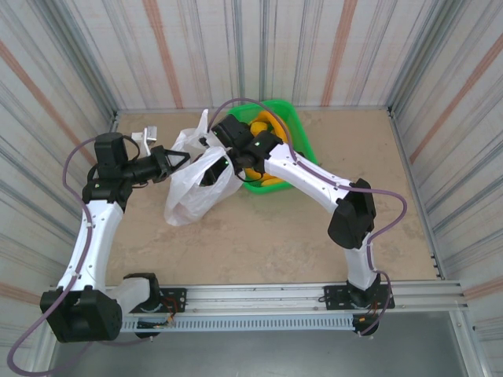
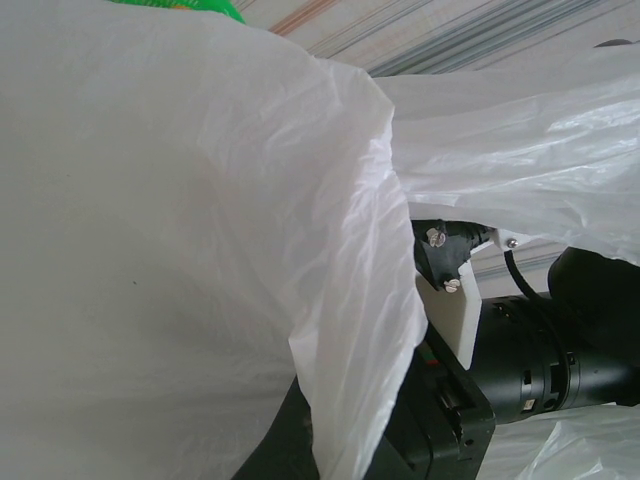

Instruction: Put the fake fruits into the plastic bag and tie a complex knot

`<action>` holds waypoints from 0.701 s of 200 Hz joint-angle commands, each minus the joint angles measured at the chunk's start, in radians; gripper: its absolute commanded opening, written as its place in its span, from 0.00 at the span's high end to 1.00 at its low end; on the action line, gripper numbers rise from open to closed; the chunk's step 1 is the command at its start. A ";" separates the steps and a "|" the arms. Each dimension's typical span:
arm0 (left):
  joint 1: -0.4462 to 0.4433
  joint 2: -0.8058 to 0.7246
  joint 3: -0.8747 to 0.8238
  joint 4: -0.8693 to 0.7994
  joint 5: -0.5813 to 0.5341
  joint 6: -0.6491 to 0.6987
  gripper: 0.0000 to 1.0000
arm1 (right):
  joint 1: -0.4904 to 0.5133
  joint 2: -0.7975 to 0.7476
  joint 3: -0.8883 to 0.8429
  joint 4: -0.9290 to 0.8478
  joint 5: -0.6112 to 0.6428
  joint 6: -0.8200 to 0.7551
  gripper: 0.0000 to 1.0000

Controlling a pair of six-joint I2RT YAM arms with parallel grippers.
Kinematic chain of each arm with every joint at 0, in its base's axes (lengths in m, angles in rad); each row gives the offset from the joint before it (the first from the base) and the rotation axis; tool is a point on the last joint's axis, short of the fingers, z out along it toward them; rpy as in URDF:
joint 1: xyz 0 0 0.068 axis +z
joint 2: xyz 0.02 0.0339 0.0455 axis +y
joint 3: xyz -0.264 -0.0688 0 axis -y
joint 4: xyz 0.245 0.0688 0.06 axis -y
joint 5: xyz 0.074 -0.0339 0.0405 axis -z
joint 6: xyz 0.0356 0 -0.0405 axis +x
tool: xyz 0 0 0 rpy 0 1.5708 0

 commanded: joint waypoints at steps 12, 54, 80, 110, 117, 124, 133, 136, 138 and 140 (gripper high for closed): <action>0.004 0.000 -0.004 0.018 0.011 0.000 1.00 | 0.003 -0.001 0.031 -0.033 0.021 0.003 0.19; 0.004 0.000 -0.005 0.016 0.011 0.000 1.00 | 0.003 -0.007 0.031 -0.038 0.031 -0.002 0.12; 0.004 0.000 -0.004 0.016 0.010 0.000 1.00 | 0.003 -0.011 0.030 -0.043 0.041 -0.006 0.09; 0.004 -0.002 -0.004 0.016 0.011 0.001 1.00 | 0.003 -0.016 0.028 -0.048 0.045 -0.011 0.08; 0.004 -0.002 -0.004 0.016 0.011 0.000 1.00 | 0.003 -0.018 0.028 -0.048 0.045 -0.011 0.08; 0.004 -0.002 -0.003 0.016 0.011 0.001 1.00 | 0.004 -0.019 0.028 -0.049 0.047 -0.010 0.08; 0.004 -0.002 -0.004 0.014 0.011 0.001 1.00 | 0.003 -0.019 0.029 -0.049 0.046 -0.009 0.08; 0.005 -0.002 -0.005 0.014 0.011 0.001 1.00 | 0.002 -0.020 0.028 -0.050 0.048 -0.011 0.08; 0.004 -0.002 -0.005 0.014 0.011 0.001 1.00 | 0.003 -0.020 0.028 -0.050 0.049 -0.011 0.08; 0.004 -0.002 -0.005 0.014 0.012 0.001 1.00 | 0.003 -0.020 0.028 -0.050 0.048 -0.010 0.08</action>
